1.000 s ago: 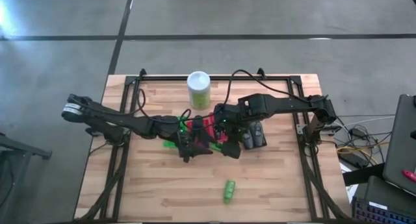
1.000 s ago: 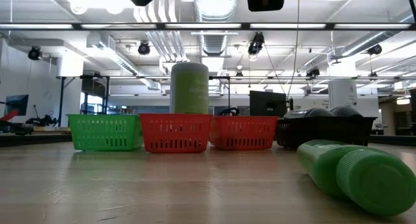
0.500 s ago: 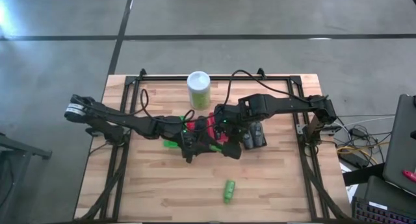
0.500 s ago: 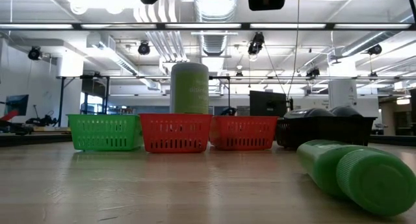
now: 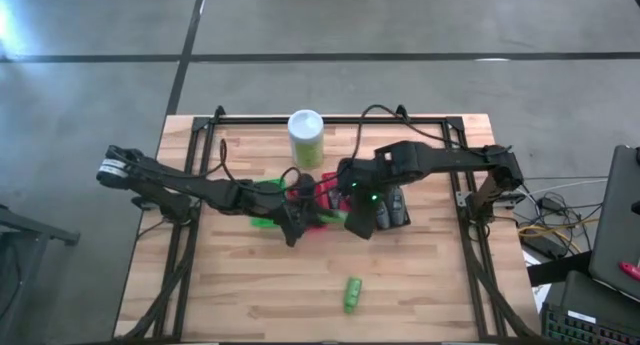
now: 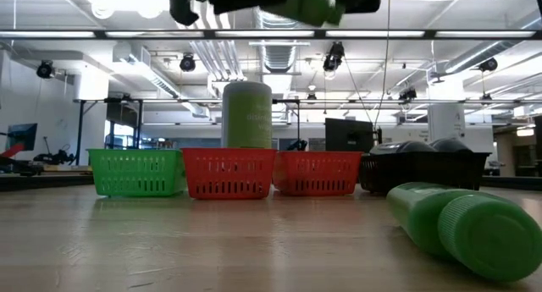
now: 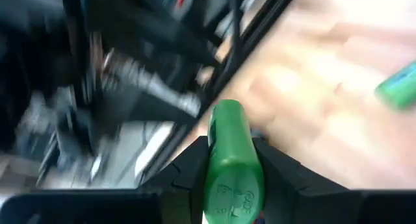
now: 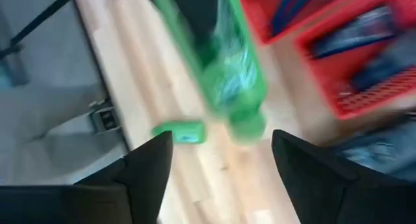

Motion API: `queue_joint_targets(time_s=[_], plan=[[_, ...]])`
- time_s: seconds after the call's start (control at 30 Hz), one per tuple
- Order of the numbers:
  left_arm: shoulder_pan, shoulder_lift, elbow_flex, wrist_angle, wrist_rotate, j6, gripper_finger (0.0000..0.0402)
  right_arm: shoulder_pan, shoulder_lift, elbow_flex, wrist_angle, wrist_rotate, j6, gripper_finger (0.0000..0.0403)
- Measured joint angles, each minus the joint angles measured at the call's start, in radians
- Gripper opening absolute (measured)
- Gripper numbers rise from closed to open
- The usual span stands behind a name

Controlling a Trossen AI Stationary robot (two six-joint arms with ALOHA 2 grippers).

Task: Pick & Place Travel size toiletries
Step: Put the green shampoo bottle into the green bin

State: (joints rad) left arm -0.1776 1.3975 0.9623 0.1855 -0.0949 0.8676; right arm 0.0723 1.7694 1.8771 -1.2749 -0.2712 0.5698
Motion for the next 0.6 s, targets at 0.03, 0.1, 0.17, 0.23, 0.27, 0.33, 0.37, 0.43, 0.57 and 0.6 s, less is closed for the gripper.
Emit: queue_joint_targets(time_s=[0.03,0.1,0.17,0.23,0.27,0.33,0.37,0.43,0.57,0.6], plan=[[-0.004,-0.012,0.000,-0.029,-0.050,-0.018,0.0107,0.000,-0.017,0.000,-0.009,0.036,0.002,0.0262],[-0.013,-0.036,0.000,-0.094,-0.157,-0.065,0.0104,0.000,-0.050,0.000,-0.017,0.101,0.004,0.0274],[-0.026,-0.068,0.000,-0.189,-0.272,-0.155,0.0101,-0.001,-0.085,0.000,-0.035,0.171,0.018,0.0285],[-0.041,-0.106,-0.001,-0.294,-0.367,-0.294,0.0101,-0.002,-0.119,0.000,-0.047,0.243,0.045,0.0294],[-0.050,-0.126,-0.001,-0.353,-0.409,-0.379,0.0102,-0.002,-0.134,0.000,-0.060,0.280,0.061,0.0299],[-0.076,-0.164,-0.001,-0.476,-0.495,-0.583,0.0102,0.000,-0.172,0.000,-0.077,0.360,0.084,0.0306],[-0.093,-0.179,-0.001,-0.542,-0.547,-0.700,0.0102,0.003,-0.185,0.000,-0.084,0.412,0.101,0.0310],[-0.137,-0.208,-0.001,-0.695,-0.683,-0.966,0.0099,0.007,-0.216,0.000,-0.095,0.501,0.133,0.0316],[-0.251,-0.219,-0.001,-1.021,-0.908,-1.550,0.0094,0.015,-0.254,-0.015,-0.103,0.630,0.177,0.0325],[-0.274,-0.209,-0.001,-1.090,-0.939,-1.670,0.0094,0.015,-0.263,-0.021,-0.103,0.639,0.179,0.0327]])
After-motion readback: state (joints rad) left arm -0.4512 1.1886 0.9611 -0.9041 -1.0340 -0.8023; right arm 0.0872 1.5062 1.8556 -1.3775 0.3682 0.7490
